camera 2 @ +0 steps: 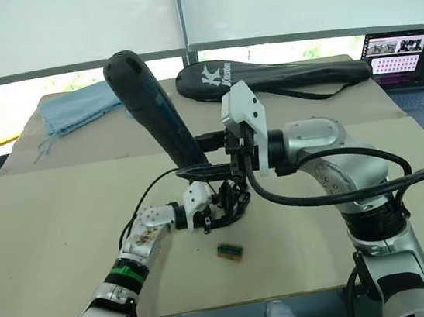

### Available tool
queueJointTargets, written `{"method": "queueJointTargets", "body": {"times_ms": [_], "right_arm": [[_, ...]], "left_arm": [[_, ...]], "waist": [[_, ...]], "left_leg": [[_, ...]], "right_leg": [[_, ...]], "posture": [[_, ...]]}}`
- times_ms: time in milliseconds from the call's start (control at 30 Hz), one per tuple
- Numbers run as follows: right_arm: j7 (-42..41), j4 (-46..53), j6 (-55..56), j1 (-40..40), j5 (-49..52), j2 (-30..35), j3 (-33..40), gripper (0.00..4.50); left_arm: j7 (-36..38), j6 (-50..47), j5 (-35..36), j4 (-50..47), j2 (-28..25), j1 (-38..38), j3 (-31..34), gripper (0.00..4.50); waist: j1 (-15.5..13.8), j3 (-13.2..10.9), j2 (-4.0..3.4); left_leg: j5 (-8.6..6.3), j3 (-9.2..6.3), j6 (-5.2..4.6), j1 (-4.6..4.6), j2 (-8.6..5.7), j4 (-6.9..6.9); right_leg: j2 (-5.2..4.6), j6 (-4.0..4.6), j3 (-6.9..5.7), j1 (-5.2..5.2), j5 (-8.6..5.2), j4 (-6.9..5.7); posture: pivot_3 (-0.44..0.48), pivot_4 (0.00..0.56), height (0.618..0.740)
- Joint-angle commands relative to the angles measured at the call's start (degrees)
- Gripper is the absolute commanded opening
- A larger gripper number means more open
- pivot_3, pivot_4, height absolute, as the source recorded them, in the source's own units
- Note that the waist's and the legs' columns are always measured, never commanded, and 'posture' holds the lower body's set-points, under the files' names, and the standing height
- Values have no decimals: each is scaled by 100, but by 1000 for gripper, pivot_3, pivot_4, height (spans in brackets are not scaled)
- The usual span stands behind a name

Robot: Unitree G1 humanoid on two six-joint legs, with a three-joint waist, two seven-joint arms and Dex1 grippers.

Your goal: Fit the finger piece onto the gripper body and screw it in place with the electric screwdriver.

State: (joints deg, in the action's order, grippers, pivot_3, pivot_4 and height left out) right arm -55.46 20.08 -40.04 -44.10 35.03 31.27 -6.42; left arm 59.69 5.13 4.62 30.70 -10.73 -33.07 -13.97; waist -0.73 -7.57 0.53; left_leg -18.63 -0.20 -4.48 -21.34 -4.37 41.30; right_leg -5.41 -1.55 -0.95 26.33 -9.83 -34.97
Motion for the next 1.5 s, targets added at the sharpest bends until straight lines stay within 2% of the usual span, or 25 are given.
{"method": "queueJointTargets", "body": {"times_ms": [33,1500], "right_arm": [[-23,131,230,-73,37,-18,137,1901],[-196,4,482,46,-209,-81,51,1901]], "left_arm": [[-12,83,131,-276,42,-90,71,2283],[-26,-28,189,-420,56,-69,99,2283]], "waist": [[0,0,0],[5,0,0]], "left_leg": [[0,0,0,0,0,0],[0,0,0,-1,0,-1]], "right_leg": [[0,0,0,0,0,0],[1,0,0,3,0,0]], "posture": [[0,150,736],[0,150,736]]}}
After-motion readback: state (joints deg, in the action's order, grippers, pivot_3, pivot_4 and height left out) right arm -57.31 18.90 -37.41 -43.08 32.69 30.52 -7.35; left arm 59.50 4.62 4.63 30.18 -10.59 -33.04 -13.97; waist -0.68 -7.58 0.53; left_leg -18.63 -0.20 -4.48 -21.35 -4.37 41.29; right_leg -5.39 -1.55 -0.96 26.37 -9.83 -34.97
